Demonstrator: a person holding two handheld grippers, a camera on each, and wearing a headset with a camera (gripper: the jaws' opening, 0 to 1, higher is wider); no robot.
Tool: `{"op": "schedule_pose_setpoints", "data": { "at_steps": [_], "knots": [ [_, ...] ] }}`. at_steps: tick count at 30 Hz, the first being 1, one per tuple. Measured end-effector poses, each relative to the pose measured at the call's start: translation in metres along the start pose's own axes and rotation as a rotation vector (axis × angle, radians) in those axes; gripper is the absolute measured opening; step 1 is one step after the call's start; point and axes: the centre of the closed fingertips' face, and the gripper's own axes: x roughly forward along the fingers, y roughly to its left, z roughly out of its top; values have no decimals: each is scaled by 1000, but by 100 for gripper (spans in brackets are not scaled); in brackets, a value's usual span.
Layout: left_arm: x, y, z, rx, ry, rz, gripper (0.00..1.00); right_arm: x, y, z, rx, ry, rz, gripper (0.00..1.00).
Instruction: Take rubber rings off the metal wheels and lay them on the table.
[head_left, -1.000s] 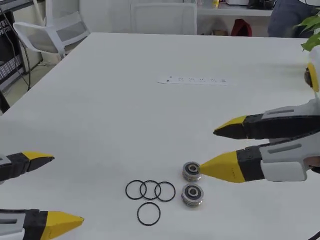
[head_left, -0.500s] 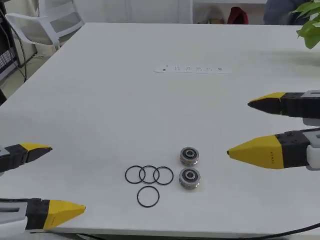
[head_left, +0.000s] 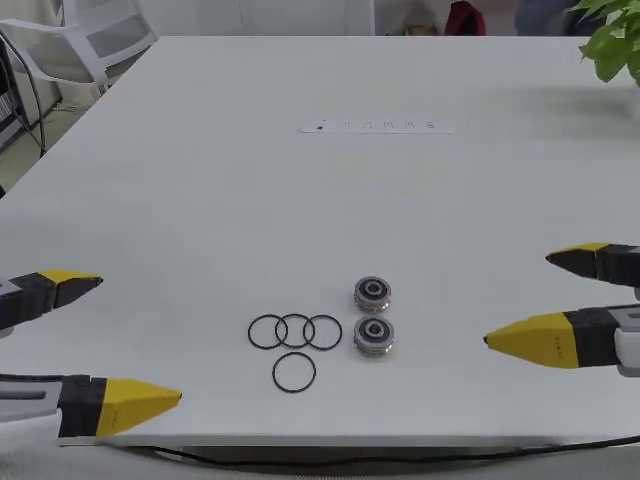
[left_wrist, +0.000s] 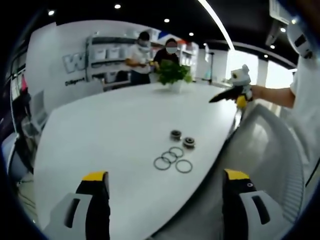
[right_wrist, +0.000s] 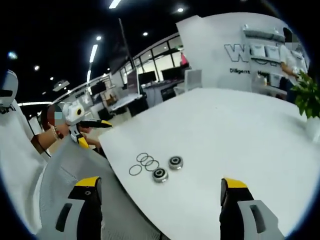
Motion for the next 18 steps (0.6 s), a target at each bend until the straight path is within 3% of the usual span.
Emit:
{"op": "schedule_pose_setpoints", "data": {
  "at_steps": [4, 7, 10, 18],
  "knots": [
    [0, 1, -1, -51, -13, -5, 99, 2, -2, -13, 38, 21, 2, 99],
    [2, 2, -6, -79, 1, -9, 100, 5, -6, -25, 51, 51, -6, 99],
    [4, 2, -12, -90, 20, -12, 100, 7, -8, -36, 78, 73, -5, 99],
    [6, 5, -17, -126, 17, -17, 100, 9, -10, -62, 120, 128, -13, 99]
  ]
}}
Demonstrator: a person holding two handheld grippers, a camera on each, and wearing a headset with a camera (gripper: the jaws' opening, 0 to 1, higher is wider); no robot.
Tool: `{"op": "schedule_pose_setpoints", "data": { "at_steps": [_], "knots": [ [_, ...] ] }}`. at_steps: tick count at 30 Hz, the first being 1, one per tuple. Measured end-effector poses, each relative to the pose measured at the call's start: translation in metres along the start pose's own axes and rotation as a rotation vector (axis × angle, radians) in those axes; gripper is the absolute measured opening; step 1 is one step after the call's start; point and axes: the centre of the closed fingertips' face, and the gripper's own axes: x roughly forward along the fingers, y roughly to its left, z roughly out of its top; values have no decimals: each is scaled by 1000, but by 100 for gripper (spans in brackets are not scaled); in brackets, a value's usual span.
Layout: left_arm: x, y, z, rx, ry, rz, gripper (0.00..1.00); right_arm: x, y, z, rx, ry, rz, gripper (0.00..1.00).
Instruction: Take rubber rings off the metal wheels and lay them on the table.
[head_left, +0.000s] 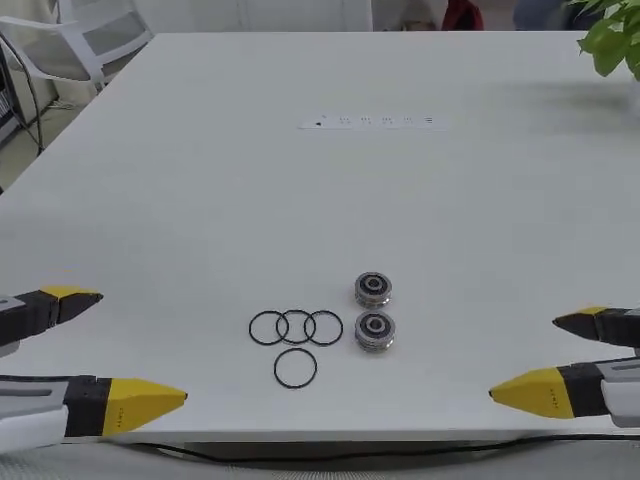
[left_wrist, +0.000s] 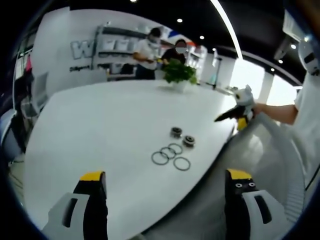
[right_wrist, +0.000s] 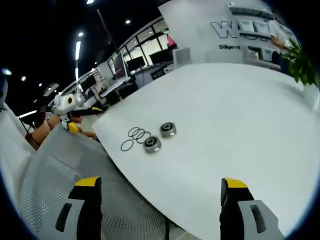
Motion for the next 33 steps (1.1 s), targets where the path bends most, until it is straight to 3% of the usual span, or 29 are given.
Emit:
{"op": "schedule_pose_setpoints", "data": {
  "at_steps": [5, 10, 26, 33],
  "knots": [
    [0, 0, 0, -18, -15, 1, 100, 1, 1, -8, 7, 19, -4, 99],
    [1, 1, -7, -89, 3, -6, 100, 3, 3, -14, 15, 31, -4, 99],
    [1, -1, -8, -117, -4, -9, 100, 8, 10, -16, 21, 39, -7, 99],
    [1, -2, -9, -141, -14, -19, 100, 8, 11, -14, 39, 15, -16, 96]
  ]
}}
